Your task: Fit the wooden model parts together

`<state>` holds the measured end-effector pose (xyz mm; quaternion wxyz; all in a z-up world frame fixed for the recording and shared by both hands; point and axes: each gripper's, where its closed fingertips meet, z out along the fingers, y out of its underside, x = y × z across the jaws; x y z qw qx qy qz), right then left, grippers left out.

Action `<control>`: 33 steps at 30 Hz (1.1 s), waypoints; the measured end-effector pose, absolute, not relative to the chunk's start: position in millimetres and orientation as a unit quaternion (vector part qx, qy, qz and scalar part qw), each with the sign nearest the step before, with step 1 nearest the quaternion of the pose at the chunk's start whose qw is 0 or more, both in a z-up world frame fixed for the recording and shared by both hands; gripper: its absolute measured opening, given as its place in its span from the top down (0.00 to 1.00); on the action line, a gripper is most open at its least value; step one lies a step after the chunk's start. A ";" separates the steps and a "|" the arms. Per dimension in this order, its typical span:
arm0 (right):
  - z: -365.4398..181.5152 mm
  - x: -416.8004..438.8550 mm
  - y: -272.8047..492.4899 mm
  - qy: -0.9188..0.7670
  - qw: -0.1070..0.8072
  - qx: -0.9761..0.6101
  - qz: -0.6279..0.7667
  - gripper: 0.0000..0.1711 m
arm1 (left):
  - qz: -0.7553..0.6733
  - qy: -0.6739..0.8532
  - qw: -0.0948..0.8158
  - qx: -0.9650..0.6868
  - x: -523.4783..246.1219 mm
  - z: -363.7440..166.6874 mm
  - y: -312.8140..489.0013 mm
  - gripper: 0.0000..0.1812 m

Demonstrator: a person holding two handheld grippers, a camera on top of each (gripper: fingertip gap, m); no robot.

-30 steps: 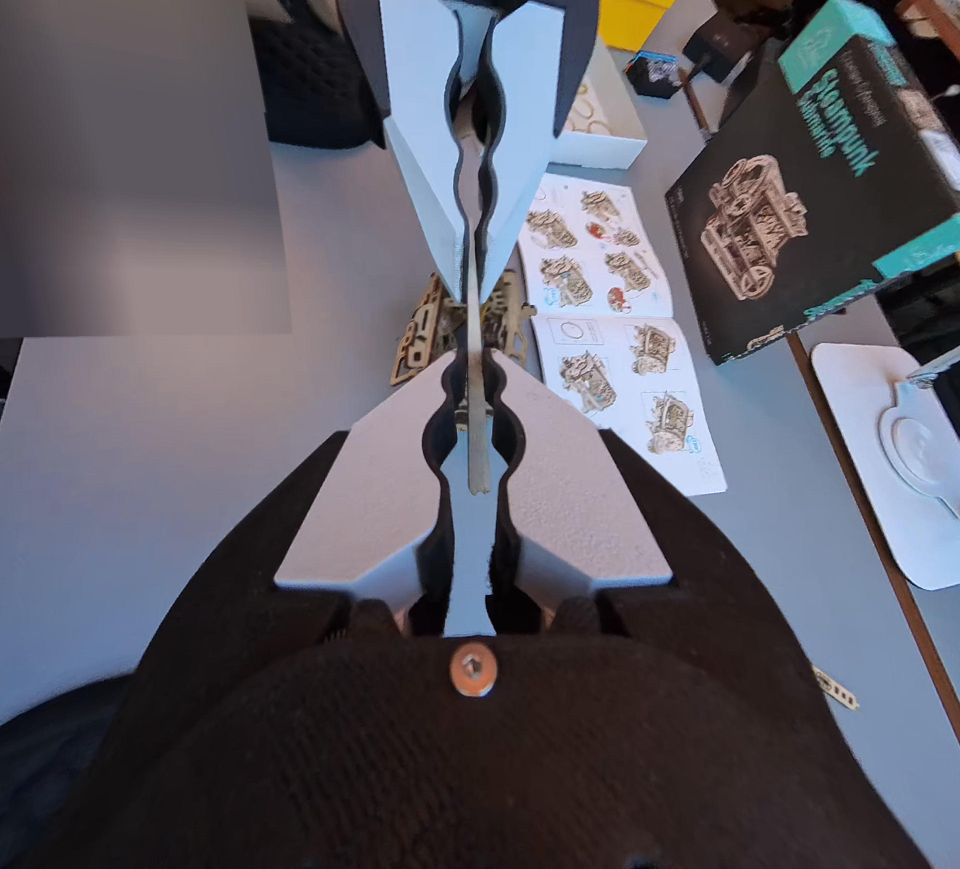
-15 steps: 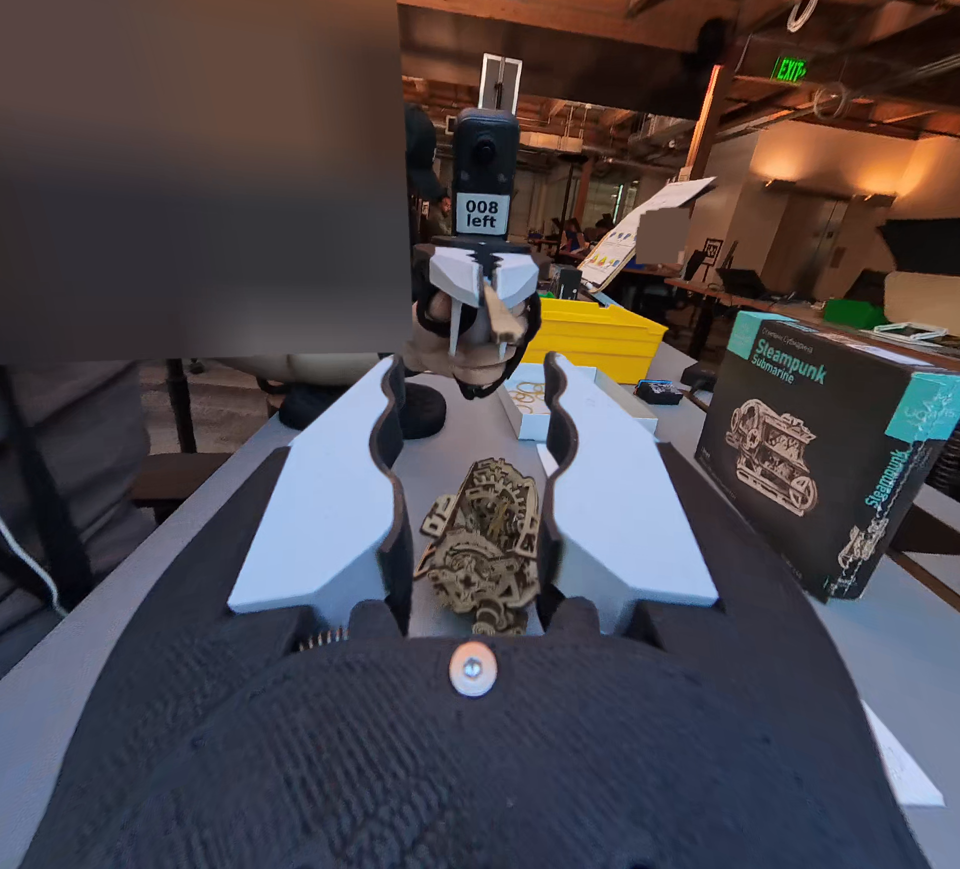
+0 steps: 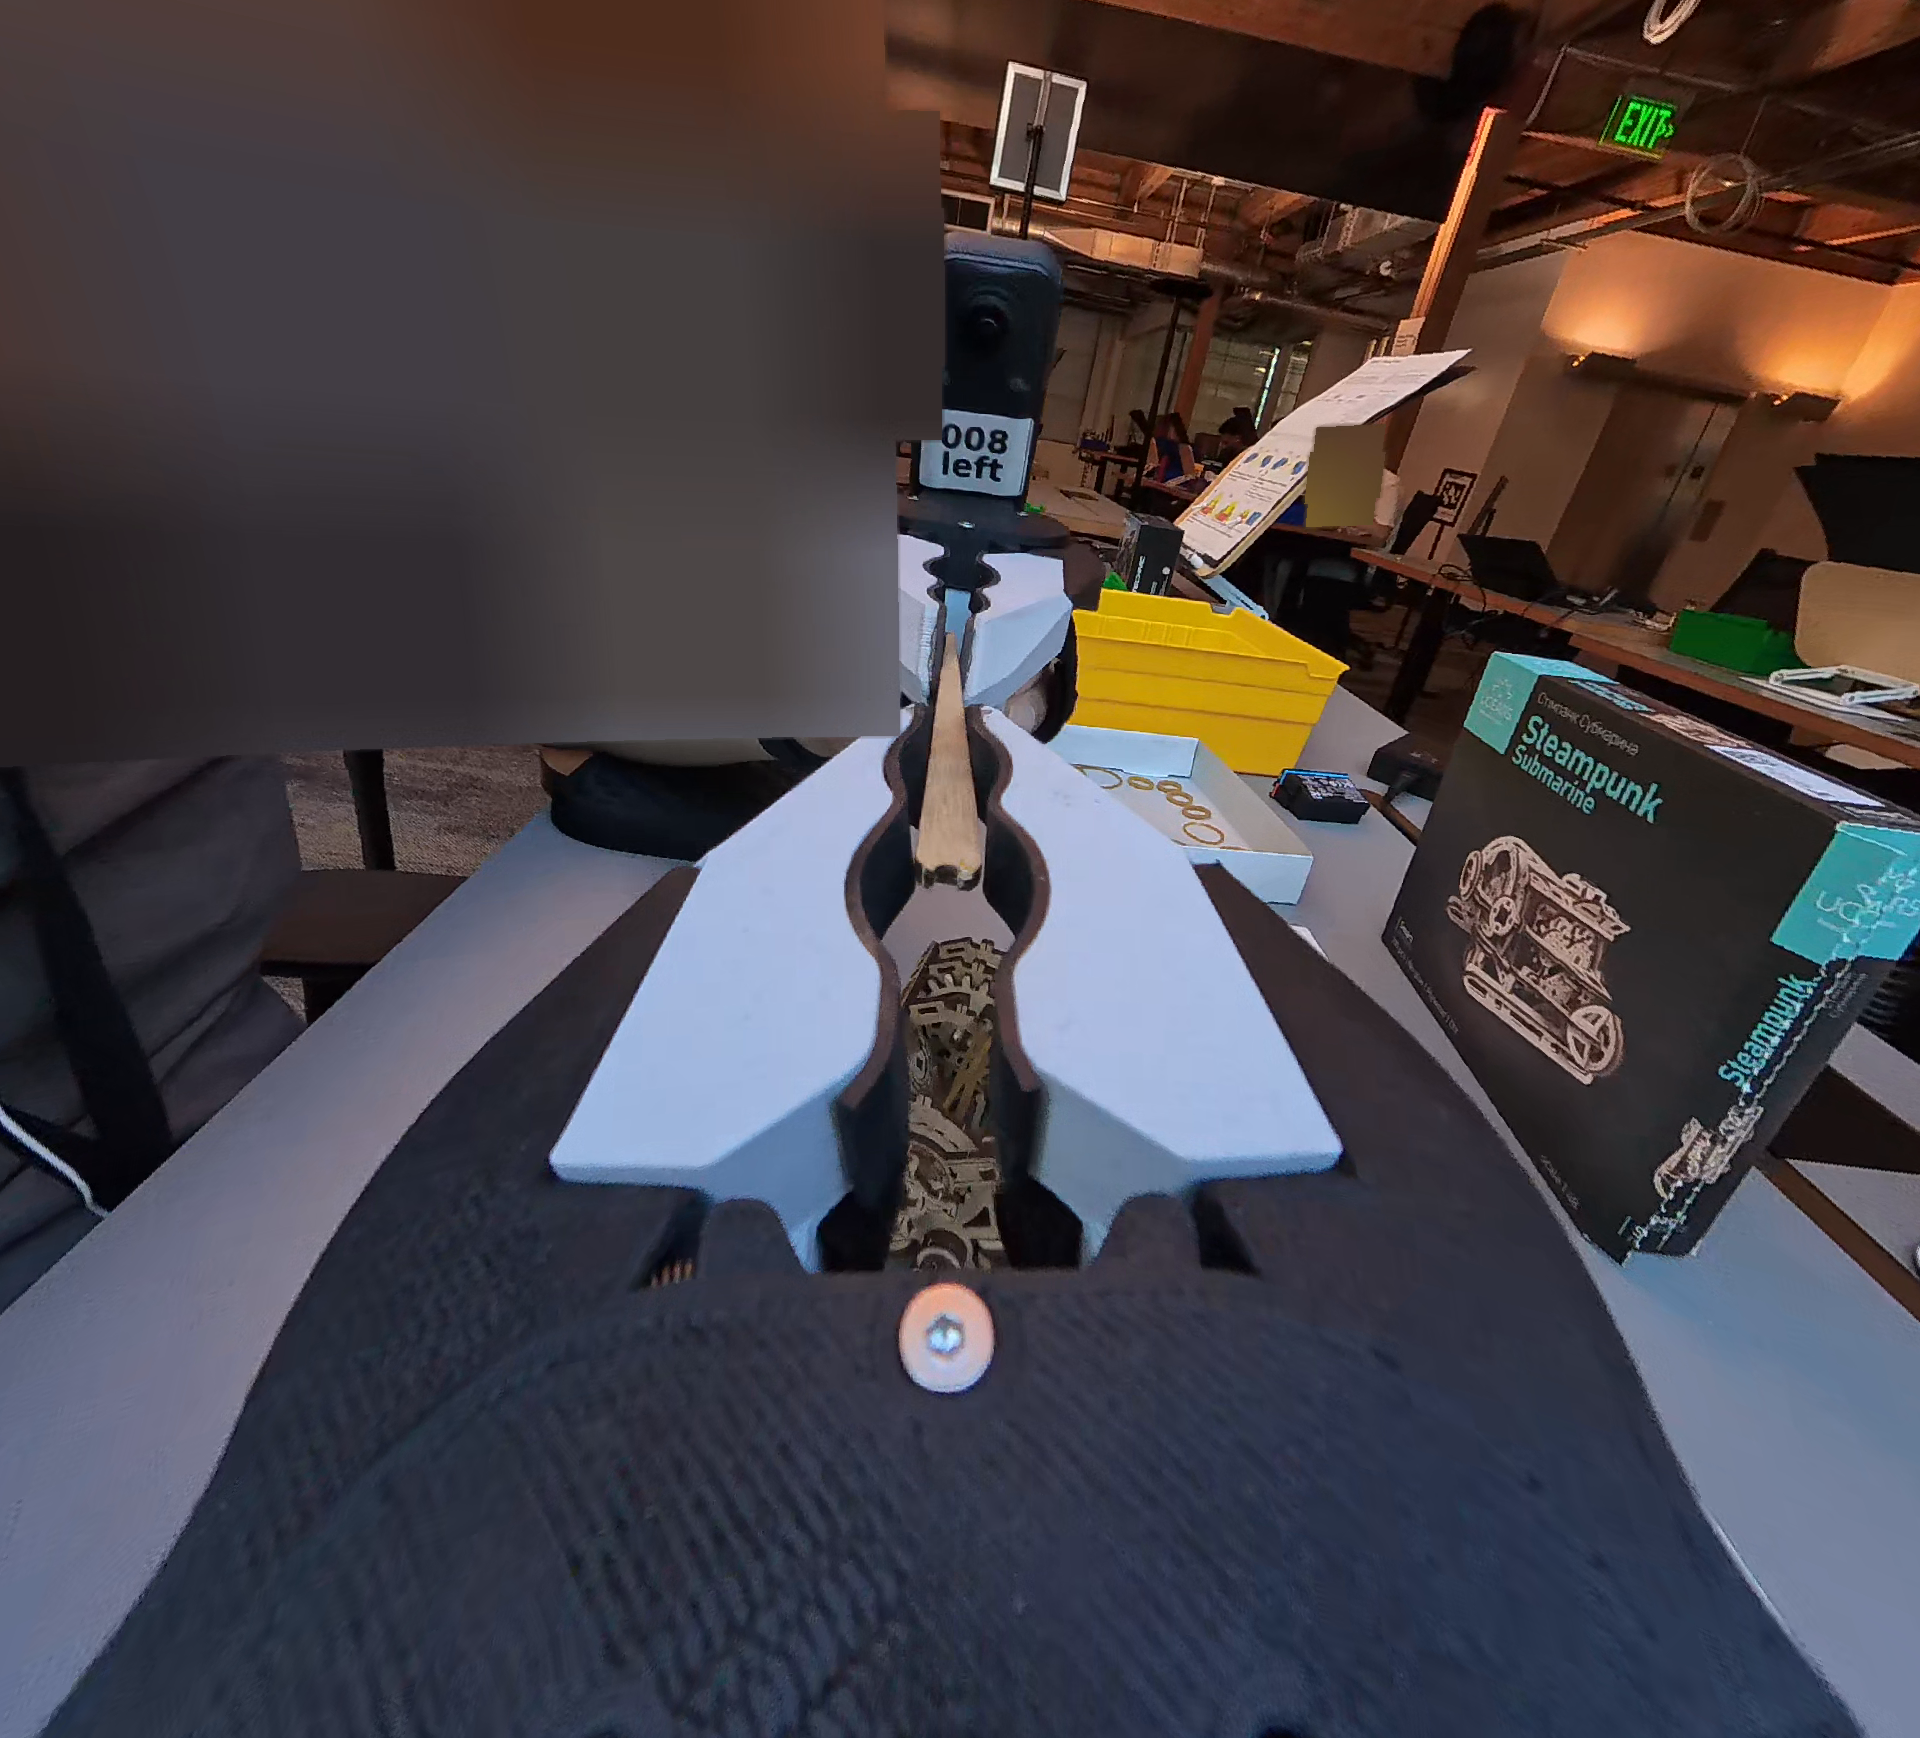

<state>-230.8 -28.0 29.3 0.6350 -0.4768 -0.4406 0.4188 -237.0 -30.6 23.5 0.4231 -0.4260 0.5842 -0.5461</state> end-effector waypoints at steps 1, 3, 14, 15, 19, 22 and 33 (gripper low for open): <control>29.2 -230.2 -27.8 -0.439 0.634 -0.478 0.420 0.98 | -0.547 0.584 0.423 -0.426 -236.5 23.7 -30.4 1.00; 28.0 -229.6 -26.9 -0.438 0.634 -0.481 0.418 0.98 | -0.551 0.580 0.423 -0.426 -235.7 24.7 -30.1 1.00; 29.8 -230.2 -29.6 -0.427 0.631 -0.479 0.436 0.98 | -0.550 0.581 0.421 -0.427 -235.2 22.6 -31.6 1.00; 28.8 -230.2 -28.9 -0.428 0.630 -0.482 0.432 0.98 | -0.550 0.581 0.421 -0.428 -235.1 22.5 -31.0 1.00; 27.9 -230.6 -29.4 -0.431 0.626 -0.486 0.431 0.98 | -0.545 0.585 0.422 -0.426 -235.3 20.9 -31.2 1.00; 24.0 -231.4 -28.9 -0.440 0.626 -0.494 0.414 0.98 | -0.526 0.593 0.430 -0.432 -236.7 17.7 -26.3 0.88; -36.2 -227.3 5.8 -0.496 0.449 -0.681 0.298 0.98 | -0.507 0.630 0.236 -0.540 -284.7 -87.9 25.5 0.51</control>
